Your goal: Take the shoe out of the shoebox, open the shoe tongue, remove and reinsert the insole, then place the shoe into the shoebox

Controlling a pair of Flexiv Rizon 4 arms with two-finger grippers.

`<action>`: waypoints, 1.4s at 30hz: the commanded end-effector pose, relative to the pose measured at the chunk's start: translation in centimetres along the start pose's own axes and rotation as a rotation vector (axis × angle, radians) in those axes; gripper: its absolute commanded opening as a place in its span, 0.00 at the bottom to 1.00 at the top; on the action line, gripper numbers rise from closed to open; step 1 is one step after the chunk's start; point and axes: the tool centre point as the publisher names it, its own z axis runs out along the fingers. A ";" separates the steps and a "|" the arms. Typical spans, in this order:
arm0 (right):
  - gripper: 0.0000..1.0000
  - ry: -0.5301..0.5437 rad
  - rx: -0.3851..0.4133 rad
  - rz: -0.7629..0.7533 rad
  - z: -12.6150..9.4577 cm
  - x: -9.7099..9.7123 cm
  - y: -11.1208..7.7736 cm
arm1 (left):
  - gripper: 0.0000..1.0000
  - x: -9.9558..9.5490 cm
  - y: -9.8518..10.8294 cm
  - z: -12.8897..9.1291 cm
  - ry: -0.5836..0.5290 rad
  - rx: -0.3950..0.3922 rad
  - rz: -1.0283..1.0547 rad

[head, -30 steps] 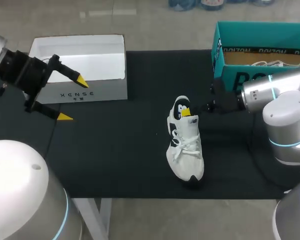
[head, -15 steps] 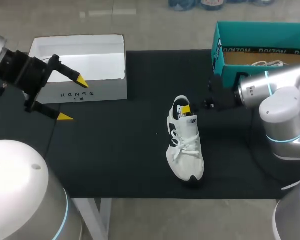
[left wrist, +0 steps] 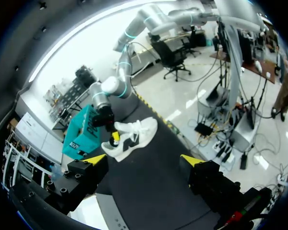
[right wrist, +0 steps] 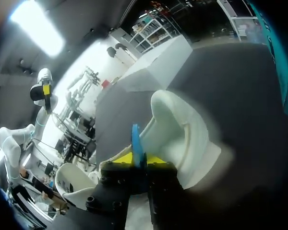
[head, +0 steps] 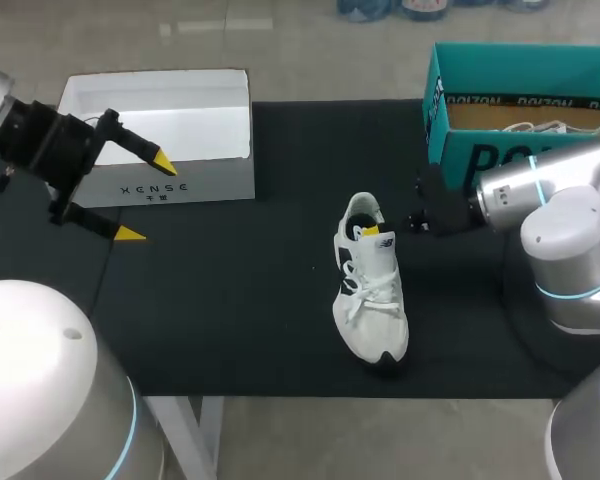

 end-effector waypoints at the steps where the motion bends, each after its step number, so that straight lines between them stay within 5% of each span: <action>1: 1.00 -0.021 -0.008 -0.013 0.2 0.7 0.7 | 1.00 0.0 0.0 -0.1 0.004 -0.002 0.000; 12: 1.00 -0.127 -0.078 -0.047 -1.7 1.0 3.8 | 1.00 0.0 0.0 -0.1 0.004 -0.002 0.000; 18: 1.00 -0.381 -0.116 -0.001 -4.8 0.6 5.6 | 1.00 0.0 0.0 -0.1 0.004 -0.002 0.000; 31: 1.00 -0.907 0.117 0.051 -4.1 4.1 3.7 | 1.00 0.0 0.0 -0.1 0.004 -0.002 0.000; 42: 1.00 -0.913 0.121 0.025 -4.0 4.5 3.6 | 1.00 0.0 0.0 -0.1 0.004 -0.002 0.000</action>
